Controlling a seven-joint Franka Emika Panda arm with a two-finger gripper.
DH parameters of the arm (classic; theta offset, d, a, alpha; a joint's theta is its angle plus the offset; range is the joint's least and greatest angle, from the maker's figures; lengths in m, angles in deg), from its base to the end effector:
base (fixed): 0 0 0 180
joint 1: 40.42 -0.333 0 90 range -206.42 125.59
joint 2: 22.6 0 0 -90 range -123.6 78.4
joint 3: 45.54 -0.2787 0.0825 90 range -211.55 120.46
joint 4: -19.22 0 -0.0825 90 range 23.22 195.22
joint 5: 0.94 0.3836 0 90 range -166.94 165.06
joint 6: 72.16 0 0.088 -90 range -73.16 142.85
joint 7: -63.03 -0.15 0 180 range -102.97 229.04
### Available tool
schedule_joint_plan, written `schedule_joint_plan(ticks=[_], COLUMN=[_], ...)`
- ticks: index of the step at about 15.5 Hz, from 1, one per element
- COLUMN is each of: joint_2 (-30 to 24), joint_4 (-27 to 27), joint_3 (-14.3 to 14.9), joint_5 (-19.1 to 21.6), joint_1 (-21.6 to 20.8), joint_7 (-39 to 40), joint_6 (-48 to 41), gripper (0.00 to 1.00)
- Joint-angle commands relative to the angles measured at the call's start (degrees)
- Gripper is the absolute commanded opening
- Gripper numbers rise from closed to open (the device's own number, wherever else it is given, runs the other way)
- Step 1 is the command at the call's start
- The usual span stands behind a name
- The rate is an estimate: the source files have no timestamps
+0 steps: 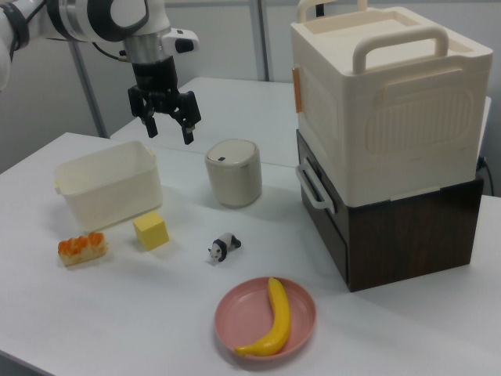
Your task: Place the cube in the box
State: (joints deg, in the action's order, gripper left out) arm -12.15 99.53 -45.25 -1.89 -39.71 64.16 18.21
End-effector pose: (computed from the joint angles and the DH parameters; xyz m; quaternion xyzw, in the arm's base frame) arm 0.6032 -0.0128 0.5189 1.0000 0.0013 -0.0036 0.0087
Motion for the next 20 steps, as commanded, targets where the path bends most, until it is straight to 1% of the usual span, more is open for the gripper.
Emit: schedule_joint_plan(ticks=[1,9,11,15,17,19,20], joint_2=[-0.87,-0.87,-0.87,-0.96,-1.05,-1.39,-1.57], joint_4=[0.99,1.16,1.34,2.04,2.13,3.7,5.54], joint_3=[0.23,0.14,-0.38,-0.65,-0.65,-0.65,-0.65], joint_5=[-0.54,-0.19,-0.19,-0.19,-0.45,-0.54,-0.54], joint_1=[-0.35,-0.44,-0.61,-1.49,-1.58,-1.75,-2.02], joint_7=[-0.6,0.28,0.63,3.53,3.62,6.68,8.44], joint_6=[-0.63,0.43,0.07,-0.45,-0.45,-0.45,-0.45], gripper=[1.0,1.0,1.0,1.0,1.0,1.0,1.0])
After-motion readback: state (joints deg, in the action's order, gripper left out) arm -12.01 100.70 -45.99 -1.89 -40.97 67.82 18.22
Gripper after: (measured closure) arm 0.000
